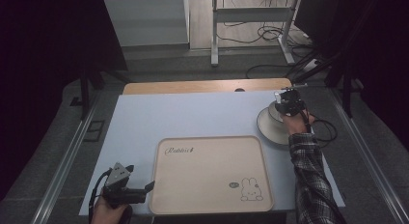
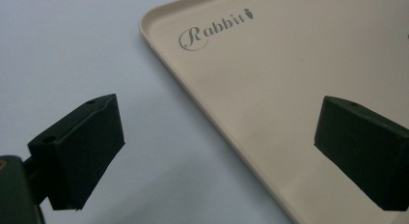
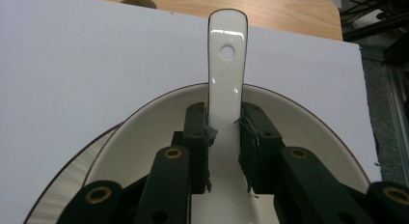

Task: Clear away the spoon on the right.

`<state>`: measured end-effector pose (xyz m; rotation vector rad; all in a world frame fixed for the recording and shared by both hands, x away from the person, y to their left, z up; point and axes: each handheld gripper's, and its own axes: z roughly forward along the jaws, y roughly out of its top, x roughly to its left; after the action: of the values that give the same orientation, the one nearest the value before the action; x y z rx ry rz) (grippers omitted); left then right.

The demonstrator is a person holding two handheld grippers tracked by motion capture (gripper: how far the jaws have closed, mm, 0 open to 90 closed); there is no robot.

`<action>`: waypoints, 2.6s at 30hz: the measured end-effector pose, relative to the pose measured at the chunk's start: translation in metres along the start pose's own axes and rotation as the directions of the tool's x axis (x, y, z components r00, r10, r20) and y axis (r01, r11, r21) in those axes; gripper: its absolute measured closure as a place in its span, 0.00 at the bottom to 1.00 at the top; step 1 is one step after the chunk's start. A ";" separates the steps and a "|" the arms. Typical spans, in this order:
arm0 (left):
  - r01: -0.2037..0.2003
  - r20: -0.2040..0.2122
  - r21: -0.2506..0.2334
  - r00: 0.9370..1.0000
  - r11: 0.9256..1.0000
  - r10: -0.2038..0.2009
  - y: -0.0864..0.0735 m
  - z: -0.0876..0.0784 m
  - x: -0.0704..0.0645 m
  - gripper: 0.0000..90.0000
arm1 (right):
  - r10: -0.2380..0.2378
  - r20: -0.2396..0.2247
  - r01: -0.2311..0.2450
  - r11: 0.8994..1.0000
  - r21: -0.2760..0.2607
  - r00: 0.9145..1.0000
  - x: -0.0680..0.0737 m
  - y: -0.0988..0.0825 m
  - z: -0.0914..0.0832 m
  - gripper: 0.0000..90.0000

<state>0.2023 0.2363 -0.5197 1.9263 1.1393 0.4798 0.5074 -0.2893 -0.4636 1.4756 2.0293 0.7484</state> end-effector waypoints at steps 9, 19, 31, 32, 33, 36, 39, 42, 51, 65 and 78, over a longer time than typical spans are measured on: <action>0.008 -0.002 -0.003 1.000 1.000 -0.008 0.000 0.000 0.000 0.04 | -0.016 -0.052 0.015 1.000 -0.016 0.999 -0.002 0.003 -0.017 0.83; 0.006 -0.003 -0.003 1.000 1.000 -0.006 0.000 0.000 0.000 0.04 | -0.035 -0.076 0.031 0.998 -0.059 0.996 -0.005 0.008 -0.043 0.83; 0.003 -0.004 -0.001 1.000 1.000 -0.003 0.000 0.000 0.000 0.04 | -0.061 -0.121 0.052 0.996 -0.076 0.991 -0.003 0.019 -0.080 0.83; 0.003 -0.004 -0.001 1.000 1.000 -0.003 0.000 0.000 0.000 0.04 | -0.064 -0.121 0.054 0.995 -0.081 0.991 -0.002 0.019 -0.083 0.83; 0.002 -0.004 -0.001 1.000 1.000 -0.002 0.000 0.000 0.000 0.04 | -0.064 -0.121 0.054 0.995 -0.086 0.991 -0.002 0.020 -0.086 0.83; 0.002 -0.005 0.000 1.000 1.000 -0.002 0.000 0.000 0.000 0.04 | -0.067 -0.131 0.055 0.994 -0.092 0.989 -0.002 0.022 -0.094 0.83; 0.001 -0.005 0.001 1.000 1.000 -0.001 0.000 0.000 0.000 0.04 | -0.073 -0.144 0.060 0.994 -0.089 0.987 -0.001 0.024 -0.101 0.83; 0.001 -0.005 0.001 1.000 1.000 -0.001 0.000 0.000 0.000 0.04 | -0.085 -0.150 0.073 0.994 -0.086 0.985 0.000 0.024 -0.105 0.83; -0.002 -0.007 0.004 1.000 1.000 0.002 0.000 0.000 -0.001 0.04 | -0.131 -0.197 0.127 0.991 -0.036 0.972 0.009 0.012 -0.114 0.83; -0.006 -0.006 0.004 1.000 1.000 0.006 0.000 0.000 -0.001 0.04 | -0.177 -0.268 0.184 0.983 0.001 0.947 0.031 -0.005 -0.120 0.83; -0.010 -0.007 0.004 1.000 1.000 0.010 0.000 0.000 -0.001 0.04 | -0.205 -0.335 0.233 0.971 0.045 0.920 0.049 -0.016 -0.134 0.83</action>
<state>0.2021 0.2348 -0.5195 1.9360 1.1373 0.4905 0.3911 -0.2643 -0.3838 1.1981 2.4552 0.8698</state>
